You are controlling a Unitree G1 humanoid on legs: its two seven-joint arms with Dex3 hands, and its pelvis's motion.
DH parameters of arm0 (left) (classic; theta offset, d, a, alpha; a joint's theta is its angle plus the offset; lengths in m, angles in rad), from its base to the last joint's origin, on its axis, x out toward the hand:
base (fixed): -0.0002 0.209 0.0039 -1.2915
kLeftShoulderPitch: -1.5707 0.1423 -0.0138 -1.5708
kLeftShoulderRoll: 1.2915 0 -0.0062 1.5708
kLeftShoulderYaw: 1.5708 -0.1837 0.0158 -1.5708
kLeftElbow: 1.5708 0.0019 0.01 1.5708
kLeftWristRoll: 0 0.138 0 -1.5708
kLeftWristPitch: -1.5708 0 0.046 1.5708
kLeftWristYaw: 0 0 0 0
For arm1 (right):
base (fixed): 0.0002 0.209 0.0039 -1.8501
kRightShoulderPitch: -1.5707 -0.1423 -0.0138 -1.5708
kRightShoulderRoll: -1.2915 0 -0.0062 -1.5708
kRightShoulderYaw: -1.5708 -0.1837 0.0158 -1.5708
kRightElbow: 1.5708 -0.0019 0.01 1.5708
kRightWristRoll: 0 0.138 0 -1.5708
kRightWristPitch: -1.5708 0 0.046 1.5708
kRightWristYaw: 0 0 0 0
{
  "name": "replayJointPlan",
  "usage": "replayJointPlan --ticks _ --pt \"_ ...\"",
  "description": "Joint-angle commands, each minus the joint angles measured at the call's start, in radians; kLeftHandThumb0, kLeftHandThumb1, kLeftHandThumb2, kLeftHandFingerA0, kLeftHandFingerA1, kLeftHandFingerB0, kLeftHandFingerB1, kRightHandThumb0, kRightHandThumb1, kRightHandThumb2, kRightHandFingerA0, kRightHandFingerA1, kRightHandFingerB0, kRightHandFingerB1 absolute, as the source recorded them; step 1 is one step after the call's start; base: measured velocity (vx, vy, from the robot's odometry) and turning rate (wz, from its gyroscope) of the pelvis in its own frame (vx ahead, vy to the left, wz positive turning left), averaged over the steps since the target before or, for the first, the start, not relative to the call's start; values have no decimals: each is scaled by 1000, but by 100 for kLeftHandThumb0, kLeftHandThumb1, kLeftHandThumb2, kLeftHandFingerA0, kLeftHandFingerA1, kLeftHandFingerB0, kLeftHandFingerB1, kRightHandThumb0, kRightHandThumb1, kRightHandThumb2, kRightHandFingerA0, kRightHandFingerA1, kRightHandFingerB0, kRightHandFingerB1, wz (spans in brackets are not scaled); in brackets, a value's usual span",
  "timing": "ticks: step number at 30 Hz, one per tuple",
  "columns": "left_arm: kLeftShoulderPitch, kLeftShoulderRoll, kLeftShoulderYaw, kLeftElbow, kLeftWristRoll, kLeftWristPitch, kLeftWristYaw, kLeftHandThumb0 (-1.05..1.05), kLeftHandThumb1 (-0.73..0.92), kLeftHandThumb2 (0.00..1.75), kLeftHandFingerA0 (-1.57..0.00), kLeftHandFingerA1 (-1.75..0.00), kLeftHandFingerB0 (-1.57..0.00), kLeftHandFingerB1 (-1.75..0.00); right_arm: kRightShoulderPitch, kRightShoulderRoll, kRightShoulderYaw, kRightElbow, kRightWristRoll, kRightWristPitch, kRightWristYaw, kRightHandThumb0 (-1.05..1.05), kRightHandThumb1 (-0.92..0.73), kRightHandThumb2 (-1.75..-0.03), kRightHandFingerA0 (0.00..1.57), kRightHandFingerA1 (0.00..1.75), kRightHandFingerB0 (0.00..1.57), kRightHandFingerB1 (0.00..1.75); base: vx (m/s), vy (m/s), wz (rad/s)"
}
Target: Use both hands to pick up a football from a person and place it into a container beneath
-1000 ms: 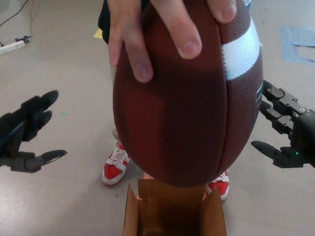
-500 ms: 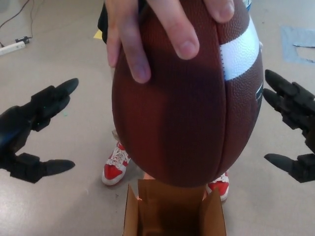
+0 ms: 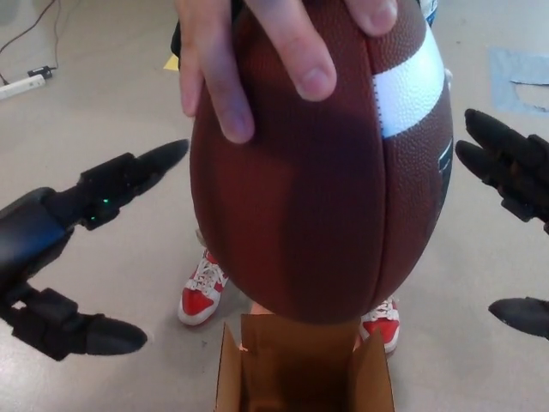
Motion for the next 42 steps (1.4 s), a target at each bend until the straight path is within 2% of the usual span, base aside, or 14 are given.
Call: replayJointPlan --ticks 1,14,21,31,34,35,36,37,38,39,40,41,42 --pt "18 68 7 -153 -139 224 -14 -84 50 56 0 0 0 0 2 -38 16 -111 195 168 49 -93 -55 -58 0 0 0 2 0 0 0" --pt "-41 39 -13 -223 -143 290 40 -89 51 57 0 0 0 0 -51 -20 68 -172 189 250 5 -98 -55 -59 0 0 0 0 0 0 0" --pt "-88 18 -21 -216 -162 334 59 -81 52 56 0 0 0 0 -93 5 96 -168 203 290 -22 -96 -53 -60 0 0 0 0 0 0 0" --pt "-131 -40 -54 -275 -131 407 166 -92 54 59 0 0 0 0 -126 55 134 -229 202 382 -124 -93 -56 -59 0 0 0 0 0 0 0" --pt "-133 -141 -92 -304 -135 448 268 -87 57 57 0 0 0 0 -111 125 198 -271 121 383 -224 -94 -61 -59 0 0 0 0 0 0 0" --pt "-132 -162 -101 -310 -121 449 288 -88 62 60 0 0 0 0 -106 144 219 -277 76 371 -254 -93 -54 -82 0 0 0 1 0 0 0" --pt "-130 -181 -110 -315 -105 449 306 -88 62 60 0 0 0 0 -103 161 239 -281 28 357 -281 -93 -54 -82 0 0 0 1 0 0 0" --pt "-123 -217 -132 -320 -93 447 336 -89 73 62 0 0 0 0 -92 196 277 -272 -27 322 -315 -89 -75 -108 0 10 0 7 0 0 0" --pt "-115 -261 -157 -326 -79 446 369 -89 73 62 0 0 0 0 -79 238 319 -260 -87 281 -352 -89 -75 -108 0 10 0 7 0 0 0" --pt "-108 -287 -191 -329 -42 428 392 -84 83 65 0 0 0 0 -67 281 354 -254 -121 270 -395 -80 -91 -65 0 6 0 7 0 0 0" --pt "-104 -300 -212 -331 -16 414 404 -84 83 65 0 0 0 0 -60 306 373 -251 -137 267 -421 -80 -91 -65 0 6 0 7 0 0 0" --pt "-86 -347 -275 -325 56 362 442 -90 80 107 0 -5 0 -3 -45 381 435 -238 -192 253 -498 -83 -73 -94 0 5 0 8 0 0 0" --pt "-80 -364 -293 -321 79 345 454 -90 80 107 0 -5 0 -3 -41 405 454 -234 -212 247 -520 -83 -73 -94 0 5 0 8 0 0 0"
